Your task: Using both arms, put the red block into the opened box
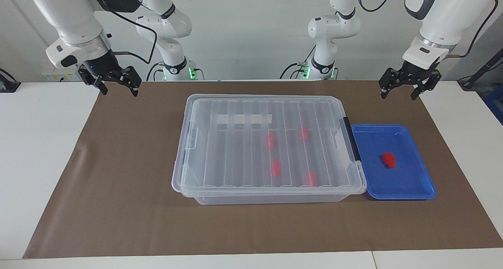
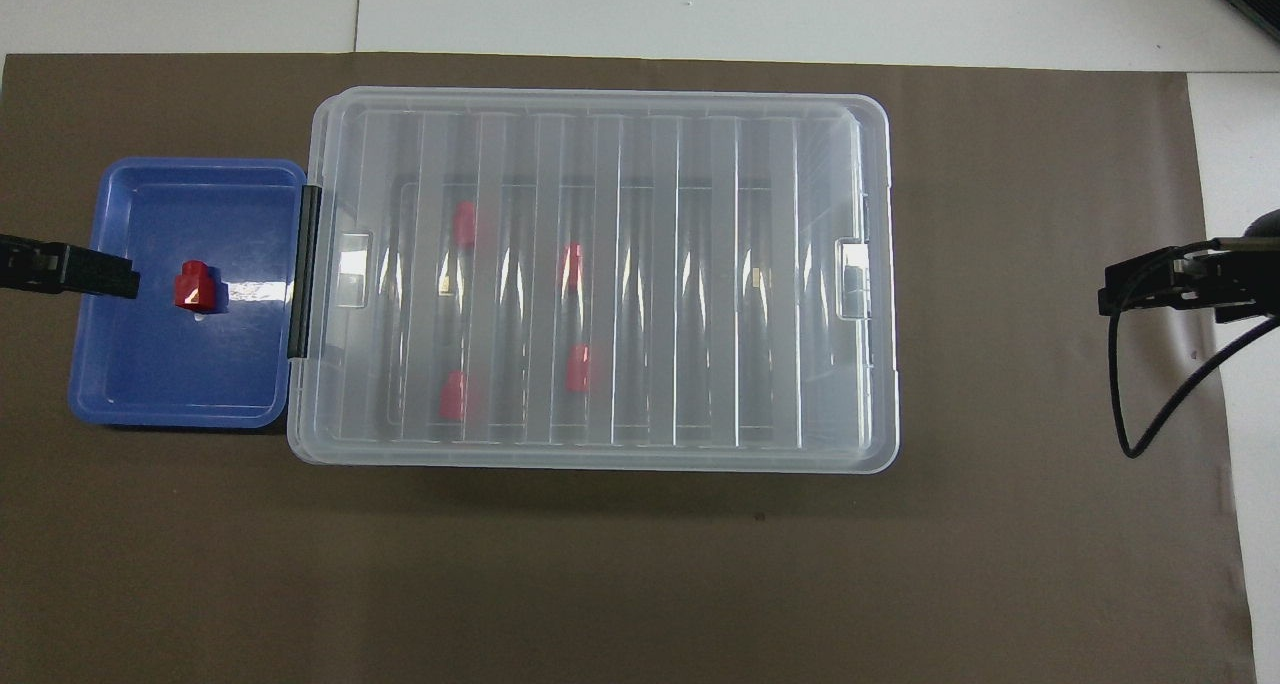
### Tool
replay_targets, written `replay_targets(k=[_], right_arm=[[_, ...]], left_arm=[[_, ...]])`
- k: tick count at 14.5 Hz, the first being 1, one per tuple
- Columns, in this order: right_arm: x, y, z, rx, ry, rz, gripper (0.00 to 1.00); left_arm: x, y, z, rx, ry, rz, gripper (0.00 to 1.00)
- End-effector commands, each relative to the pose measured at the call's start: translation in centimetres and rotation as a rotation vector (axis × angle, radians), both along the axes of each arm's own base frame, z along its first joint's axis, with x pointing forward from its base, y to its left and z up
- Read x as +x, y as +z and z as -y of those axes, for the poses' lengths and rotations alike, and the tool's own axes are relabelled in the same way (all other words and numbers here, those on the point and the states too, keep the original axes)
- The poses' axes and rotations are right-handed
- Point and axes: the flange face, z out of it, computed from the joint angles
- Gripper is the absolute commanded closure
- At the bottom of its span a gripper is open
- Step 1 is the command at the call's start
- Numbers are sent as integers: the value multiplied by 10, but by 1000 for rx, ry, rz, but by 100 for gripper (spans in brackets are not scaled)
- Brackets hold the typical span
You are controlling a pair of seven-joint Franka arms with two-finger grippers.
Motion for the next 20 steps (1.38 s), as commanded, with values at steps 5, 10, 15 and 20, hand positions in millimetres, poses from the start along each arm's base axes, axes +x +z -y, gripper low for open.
replay_targets(k=[5,10,15,20], right_arm=[[-4,-1,-1,-8,10,23,0],[19,-49,-53,4,13,94,0],[52,-110,-134,12,6,127,0],[68,-146,-145,4,5,139,0]], left_arm=[[-3,3,1,3,44,21,0],[-1,-4,-5,2,51,52,0],[-6,-30,-7,3,49,136,0],[5,-92,-54,8,121,228,0]])
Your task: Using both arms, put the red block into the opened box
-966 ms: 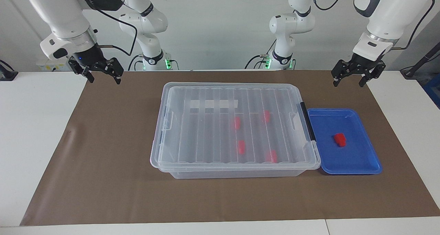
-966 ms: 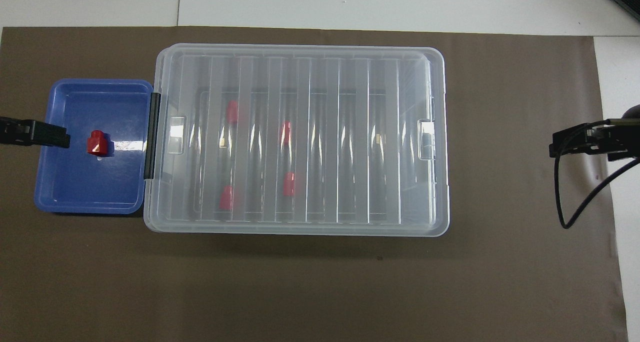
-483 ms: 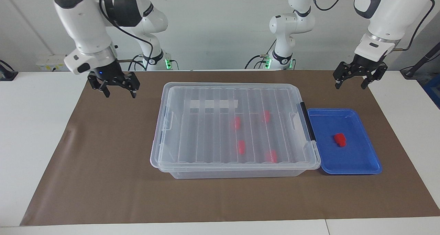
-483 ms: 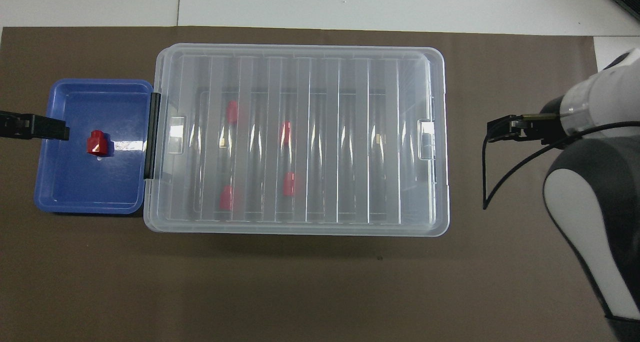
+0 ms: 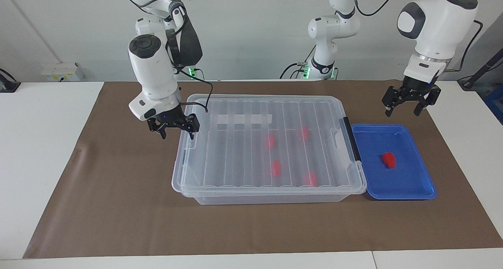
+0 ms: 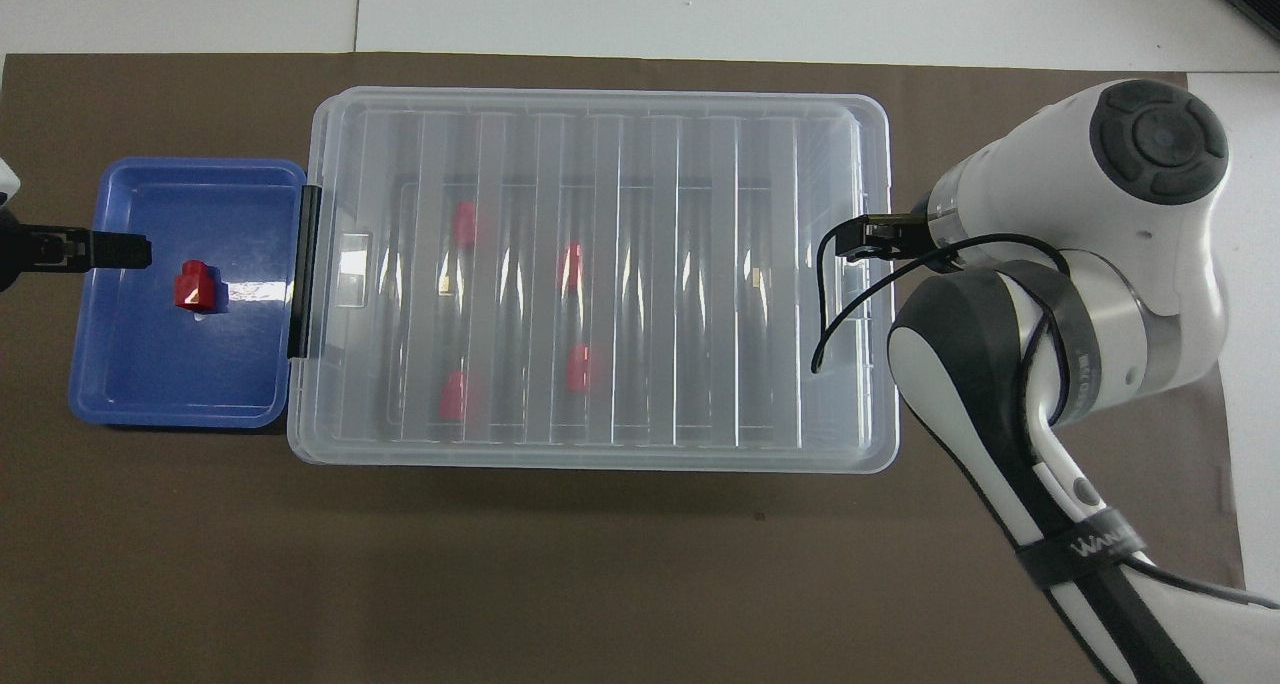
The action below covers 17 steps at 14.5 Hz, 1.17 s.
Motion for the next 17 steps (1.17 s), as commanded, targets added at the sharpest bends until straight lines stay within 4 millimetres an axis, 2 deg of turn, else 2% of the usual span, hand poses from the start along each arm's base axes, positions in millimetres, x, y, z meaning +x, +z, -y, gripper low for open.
replay_targets(k=[1,5,6,7,10,12,13,15,17], right_arm=[[4,-4,3,-11,-14,12,0],[6,-13,10,-30,-20,2,0],[6,-13,13,-43,-18,4,0],[6,-14,15,-55,-15,4,0],[7,-15,18,-102,3,7,0],[8,-15,29,-136,3,9,0],[11,-14,41,-143,-13,11,0],[13,-14,47,-161,-11,8,0],[14,-14,58,-184,-16,10,0]], left_arm=[[-5,-41,-26,9,43,32,0],[10,-113,-33,-2,58,19,0],[14,-132,-44,-2,70,11,0],[15,-145,-51,-5,85,12,0],[18,-183,-53,-13,86,-37,0],[23,-209,-54,-15,85,-40,0],[27,-221,-54,-17,89,-29,0],[33,-252,-56,-22,96,-7,0],[33,-260,-68,-21,116,17,0]])
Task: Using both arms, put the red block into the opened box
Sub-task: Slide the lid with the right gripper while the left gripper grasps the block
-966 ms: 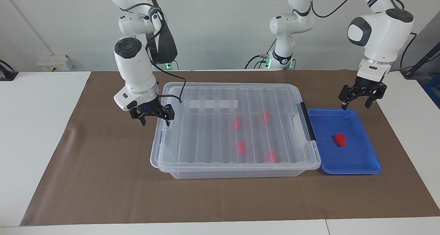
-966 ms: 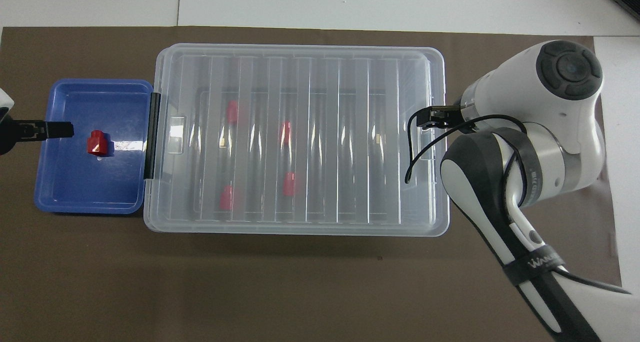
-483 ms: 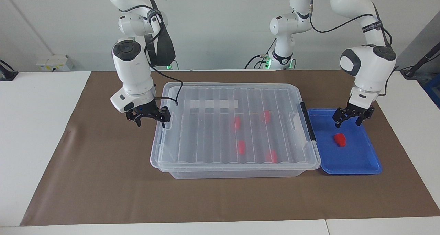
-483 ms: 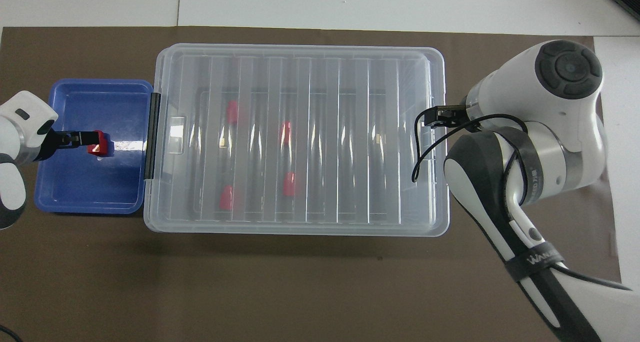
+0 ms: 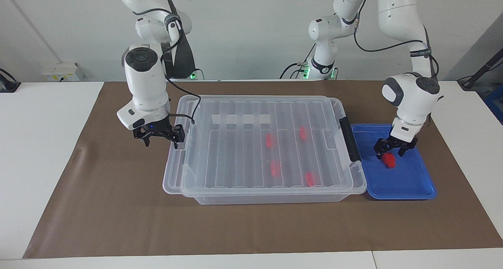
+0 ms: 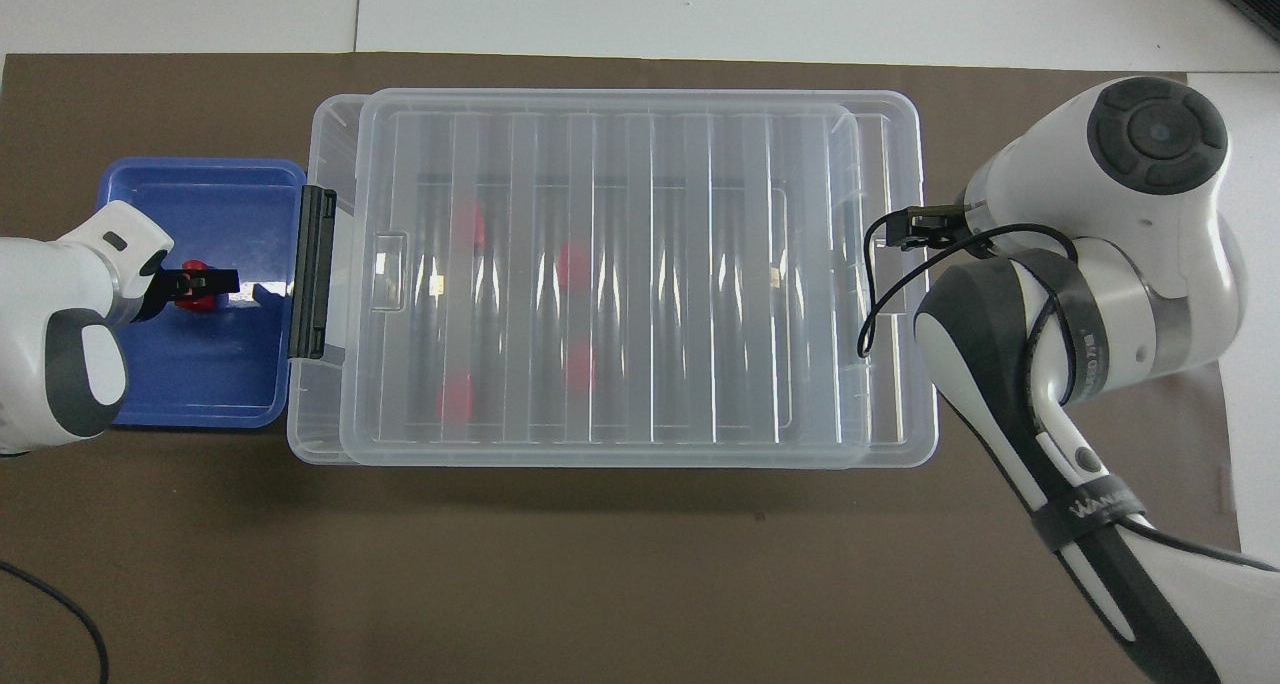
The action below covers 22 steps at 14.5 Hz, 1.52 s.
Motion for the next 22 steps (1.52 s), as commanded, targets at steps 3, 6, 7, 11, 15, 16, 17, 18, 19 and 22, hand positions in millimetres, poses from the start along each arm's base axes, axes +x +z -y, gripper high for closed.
replay_targets(k=[3,6,7,11,15,16,17,18,19,22], right_arm=[[3,-2,21,-45,-18,-10,0],[3,2,35,-69,-29,-22,0],[3,3,41,-69,-31,-24,0],[1,8,67,-91,18,-54,0],[0,14,81,-137,66,-78,0],[0,15,83,-150,70,-79,0],[0,15,84,-156,72,-80,0],[-1,17,85,-158,74,-78,0],[-1,17,85,-159,75,-79,0],[-2,17,94,-196,82,-93,0]], left_arm=[[-5,-16,-12,-1,29,15,4],[-7,-18,-11,-2,27,3,55],[-8,-18,-11,-3,29,2,74],[-10,-19,-10,-6,30,-24,100],[11,42,11,-37,132,-32,100],[17,73,21,-47,149,-53,100],[24,100,31,-52,157,-76,100],[30,127,41,-57,164,-105,100],[33,154,53,-61,172,-122,100],[31,232,88,-73,218,-156,100]])
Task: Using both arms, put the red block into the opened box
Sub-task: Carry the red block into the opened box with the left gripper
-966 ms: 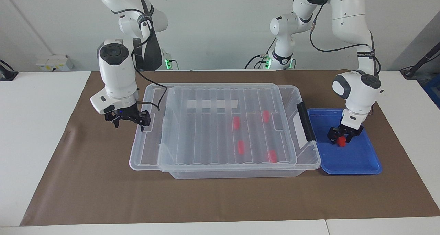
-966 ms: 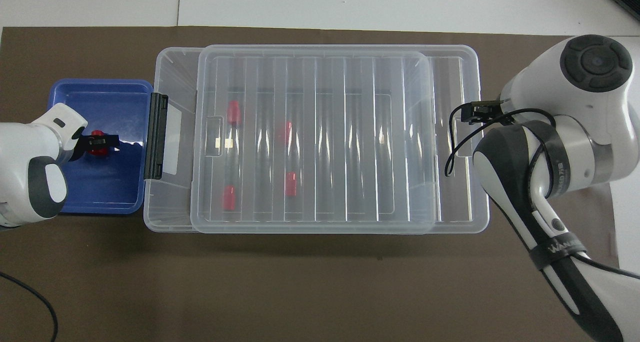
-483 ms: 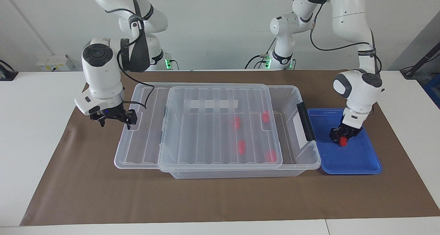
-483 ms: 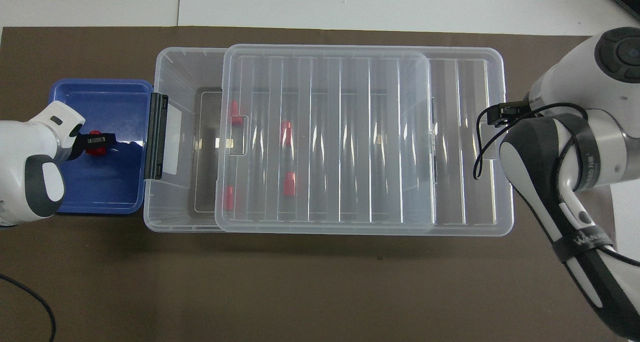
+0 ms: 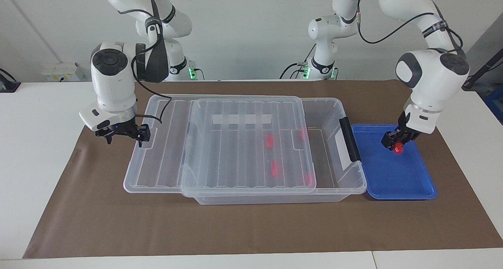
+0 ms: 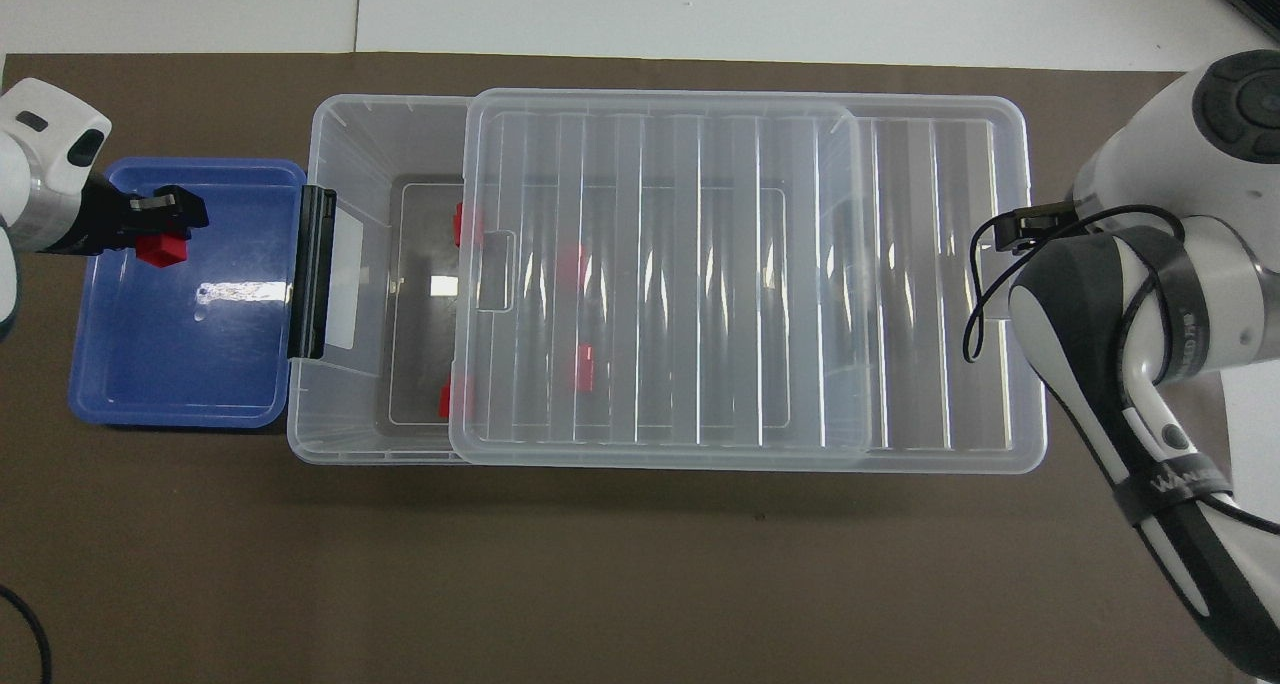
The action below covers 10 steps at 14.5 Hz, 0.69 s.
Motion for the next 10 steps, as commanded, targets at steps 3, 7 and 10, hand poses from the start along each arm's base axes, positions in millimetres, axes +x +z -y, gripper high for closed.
replay_targets(k=[3,7,10], right_arm=[[-5,6,24,-48,39,-34,0],[-5,7,38,-86,68,-48,0],[-6,8,43,-114,72,-55,0]], left_arm=[[-13,81,57,-149,186,10,100],[-24,66,137,-210,261,76,100],[-41,27,168,-214,217,107,100]])
